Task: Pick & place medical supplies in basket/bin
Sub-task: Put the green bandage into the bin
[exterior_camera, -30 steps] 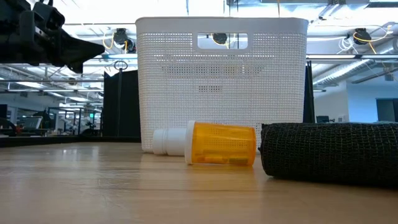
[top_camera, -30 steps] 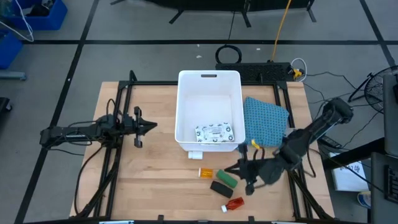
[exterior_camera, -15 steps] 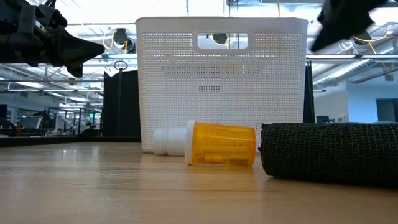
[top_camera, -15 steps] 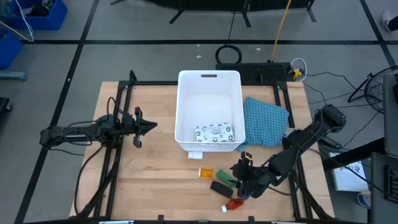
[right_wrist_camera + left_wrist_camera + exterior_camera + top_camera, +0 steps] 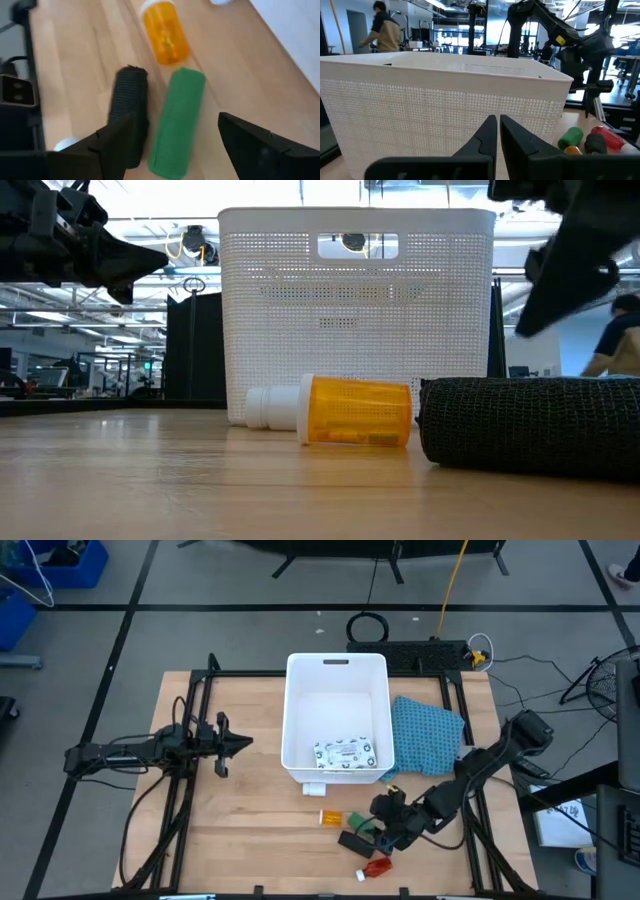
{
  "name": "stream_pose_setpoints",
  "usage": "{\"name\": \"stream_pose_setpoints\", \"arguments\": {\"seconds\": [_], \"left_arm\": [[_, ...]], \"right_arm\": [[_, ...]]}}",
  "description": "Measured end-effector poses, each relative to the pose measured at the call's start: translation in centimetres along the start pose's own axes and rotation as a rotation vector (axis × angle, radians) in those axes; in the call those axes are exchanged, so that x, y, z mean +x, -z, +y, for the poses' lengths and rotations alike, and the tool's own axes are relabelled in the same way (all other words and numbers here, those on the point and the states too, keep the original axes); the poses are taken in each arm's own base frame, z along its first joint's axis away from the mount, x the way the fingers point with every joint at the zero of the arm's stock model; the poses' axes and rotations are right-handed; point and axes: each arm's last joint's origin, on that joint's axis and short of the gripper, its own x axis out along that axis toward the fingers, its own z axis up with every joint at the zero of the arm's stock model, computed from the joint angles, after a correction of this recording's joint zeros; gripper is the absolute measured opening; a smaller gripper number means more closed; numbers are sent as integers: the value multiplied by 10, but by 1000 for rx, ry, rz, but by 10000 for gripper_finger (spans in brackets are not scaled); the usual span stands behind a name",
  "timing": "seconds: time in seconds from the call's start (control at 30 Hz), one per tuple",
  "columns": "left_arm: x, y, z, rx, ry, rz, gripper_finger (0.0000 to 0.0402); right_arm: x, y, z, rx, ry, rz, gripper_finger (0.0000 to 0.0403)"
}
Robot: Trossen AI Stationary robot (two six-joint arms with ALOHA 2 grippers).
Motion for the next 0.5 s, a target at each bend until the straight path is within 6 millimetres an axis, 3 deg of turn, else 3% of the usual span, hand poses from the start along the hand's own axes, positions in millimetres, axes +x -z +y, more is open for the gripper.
{"name": "stream_pose_setpoints", "arguments": {"seconds": [0.27, 0.5], "left_arm": [[0, 0, 0, -4, 1, 4, 26], [0, 2, 0, -8, -1, 23, 26]], "right_arm": [[36, 9, 4, 21, -5, 44, 279], [59, 24, -5, 44, 104, 119, 279]]}}
